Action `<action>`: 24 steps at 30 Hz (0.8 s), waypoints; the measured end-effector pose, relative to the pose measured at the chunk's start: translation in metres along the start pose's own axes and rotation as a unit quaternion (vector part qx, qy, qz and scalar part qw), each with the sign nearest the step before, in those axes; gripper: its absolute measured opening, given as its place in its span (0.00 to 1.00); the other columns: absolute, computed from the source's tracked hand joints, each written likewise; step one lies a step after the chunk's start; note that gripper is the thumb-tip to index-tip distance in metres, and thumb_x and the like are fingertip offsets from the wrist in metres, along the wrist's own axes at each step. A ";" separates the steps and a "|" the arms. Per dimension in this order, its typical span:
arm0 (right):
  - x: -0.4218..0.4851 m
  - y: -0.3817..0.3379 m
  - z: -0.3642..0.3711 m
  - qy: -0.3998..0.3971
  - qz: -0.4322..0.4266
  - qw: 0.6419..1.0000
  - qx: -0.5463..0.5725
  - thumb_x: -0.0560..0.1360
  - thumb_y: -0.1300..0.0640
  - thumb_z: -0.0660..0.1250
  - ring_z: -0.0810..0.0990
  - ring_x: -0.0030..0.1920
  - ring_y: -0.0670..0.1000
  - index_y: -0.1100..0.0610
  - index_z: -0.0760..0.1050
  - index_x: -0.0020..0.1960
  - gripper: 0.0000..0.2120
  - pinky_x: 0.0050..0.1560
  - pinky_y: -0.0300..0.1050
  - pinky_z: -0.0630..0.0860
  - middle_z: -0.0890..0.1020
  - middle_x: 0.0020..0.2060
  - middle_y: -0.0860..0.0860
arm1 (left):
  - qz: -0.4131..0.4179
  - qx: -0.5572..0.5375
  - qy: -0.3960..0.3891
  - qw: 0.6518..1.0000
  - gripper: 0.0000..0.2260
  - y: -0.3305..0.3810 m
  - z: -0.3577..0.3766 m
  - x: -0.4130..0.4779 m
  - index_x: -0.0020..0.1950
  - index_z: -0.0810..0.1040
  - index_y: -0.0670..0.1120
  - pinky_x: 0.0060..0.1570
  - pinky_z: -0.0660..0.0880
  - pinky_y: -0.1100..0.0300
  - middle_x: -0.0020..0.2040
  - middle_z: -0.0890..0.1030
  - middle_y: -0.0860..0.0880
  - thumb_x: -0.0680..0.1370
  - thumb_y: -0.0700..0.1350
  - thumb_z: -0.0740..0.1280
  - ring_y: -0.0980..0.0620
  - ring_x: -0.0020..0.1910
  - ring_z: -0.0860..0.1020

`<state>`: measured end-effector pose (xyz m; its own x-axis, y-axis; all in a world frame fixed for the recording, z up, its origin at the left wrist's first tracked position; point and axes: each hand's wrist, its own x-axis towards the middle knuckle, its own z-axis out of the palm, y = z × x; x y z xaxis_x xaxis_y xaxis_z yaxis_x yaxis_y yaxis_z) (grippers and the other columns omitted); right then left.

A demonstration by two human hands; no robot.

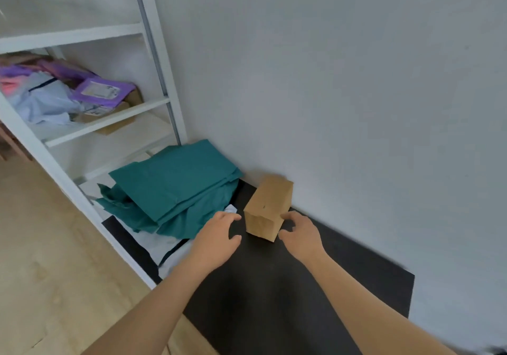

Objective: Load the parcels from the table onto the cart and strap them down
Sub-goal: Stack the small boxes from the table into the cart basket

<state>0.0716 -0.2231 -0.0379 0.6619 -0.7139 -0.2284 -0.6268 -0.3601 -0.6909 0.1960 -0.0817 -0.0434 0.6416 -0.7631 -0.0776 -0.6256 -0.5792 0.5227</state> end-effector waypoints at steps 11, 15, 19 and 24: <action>0.095 -0.071 0.047 0.041 0.082 0.991 -0.100 0.73 0.51 0.65 0.55 0.73 0.59 0.50 0.62 0.72 0.28 0.68 0.52 0.64 0.54 0.74 0.55 | 0.077 -0.019 -0.062 0.995 0.21 -0.044 -0.021 0.107 0.72 0.64 0.50 0.58 0.69 0.61 0.70 0.65 0.52 0.79 0.39 0.56 0.53 0.63 0.70; 0.107 -0.070 0.067 0.057 0.127 0.978 -0.156 0.69 0.43 0.68 0.45 0.76 0.59 0.49 0.56 0.73 0.37 0.70 0.59 0.62 0.45 0.76 0.54 | 0.105 0.005 -0.073 0.992 0.22 -0.054 -0.024 0.128 0.73 0.62 0.50 0.58 0.70 0.59 0.70 0.64 0.53 0.80 0.38 0.56 0.53 0.62 0.70; 0.108 -0.056 0.077 0.058 0.171 0.970 -0.165 0.70 0.41 0.68 0.45 0.75 0.61 0.43 0.47 0.75 0.42 0.67 0.59 0.67 0.38 0.75 0.53 | 0.121 0.002 -0.084 0.989 0.21 -0.060 -0.024 0.138 0.72 0.64 0.49 0.57 0.71 0.58 0.69 0.64 0.53 0.79 0.38 0.56 0.53 0.61 0.69; 0.098 -0.048 0.065 0.051 0.177 0.973 -0.142 0.69 0.44 0.67 0.61 0.69 0.62 0.37 0.47 0.75 0.41 0.57 0.50 0.74 0.39 0.75 0.52 | 0.141 -0.005 -0.093 0.986 0.19 -0.061 -0.020 0.143 0.71 0.65 0.50 0.56 0.70 0.63 0.69 0.64 0.54 0.80 0.39 0.57 0.55 0.61 0.70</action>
<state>0.1937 -0.2369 -0.0716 0.3495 -0.8736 -0.3387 -0.9055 -0.2221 -0.3617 0.3347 -0.1494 -0.0699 0.3503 -0.9330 -0.0822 -0.7619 -0.3349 0.5544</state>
